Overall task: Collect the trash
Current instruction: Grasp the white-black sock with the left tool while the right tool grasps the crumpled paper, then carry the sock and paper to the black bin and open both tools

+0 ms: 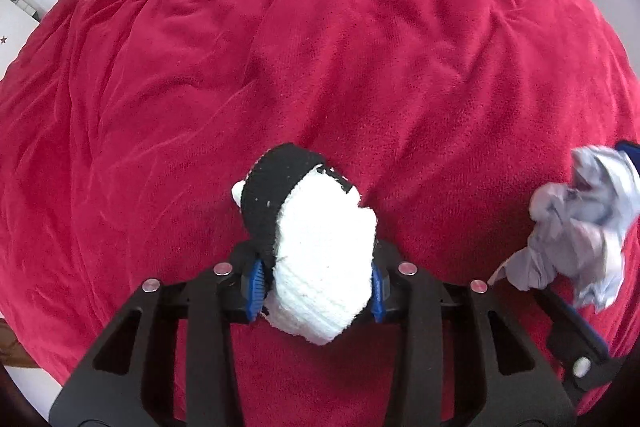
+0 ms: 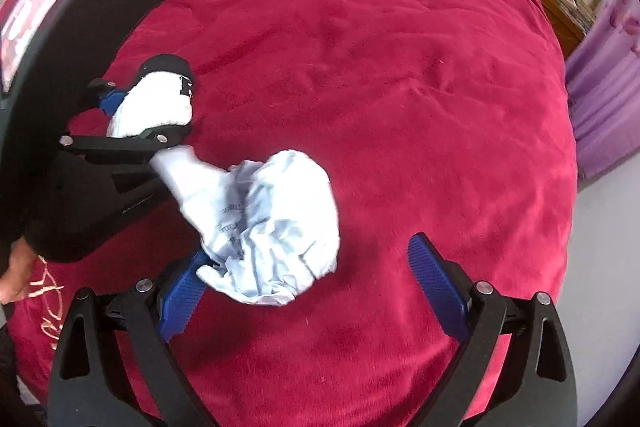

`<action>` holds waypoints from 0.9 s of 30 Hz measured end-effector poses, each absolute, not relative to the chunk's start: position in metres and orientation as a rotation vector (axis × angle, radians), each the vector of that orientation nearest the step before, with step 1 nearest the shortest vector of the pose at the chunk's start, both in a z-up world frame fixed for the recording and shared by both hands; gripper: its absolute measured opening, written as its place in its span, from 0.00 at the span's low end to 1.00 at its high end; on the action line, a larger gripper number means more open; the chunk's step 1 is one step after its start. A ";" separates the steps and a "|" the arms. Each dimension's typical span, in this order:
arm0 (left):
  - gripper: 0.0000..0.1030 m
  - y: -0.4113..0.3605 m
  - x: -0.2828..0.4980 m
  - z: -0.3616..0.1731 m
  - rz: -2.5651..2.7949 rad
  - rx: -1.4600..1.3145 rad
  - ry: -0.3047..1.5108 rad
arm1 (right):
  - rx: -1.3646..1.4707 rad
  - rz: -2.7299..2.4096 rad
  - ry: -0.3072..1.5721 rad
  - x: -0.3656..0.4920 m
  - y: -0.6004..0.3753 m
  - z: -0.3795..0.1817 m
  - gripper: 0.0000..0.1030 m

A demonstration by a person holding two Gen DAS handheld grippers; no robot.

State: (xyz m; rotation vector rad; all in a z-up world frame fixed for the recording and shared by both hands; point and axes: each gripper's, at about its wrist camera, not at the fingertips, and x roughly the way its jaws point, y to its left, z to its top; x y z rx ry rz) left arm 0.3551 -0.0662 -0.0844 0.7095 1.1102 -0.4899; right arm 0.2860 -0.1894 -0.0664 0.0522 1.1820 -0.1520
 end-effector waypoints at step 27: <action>0.38 -0.063 0.346 -0.076 -0.468 0.677 1.131 | 0.008 0.024 1.126 0.320 -0.215 -0.059 0.30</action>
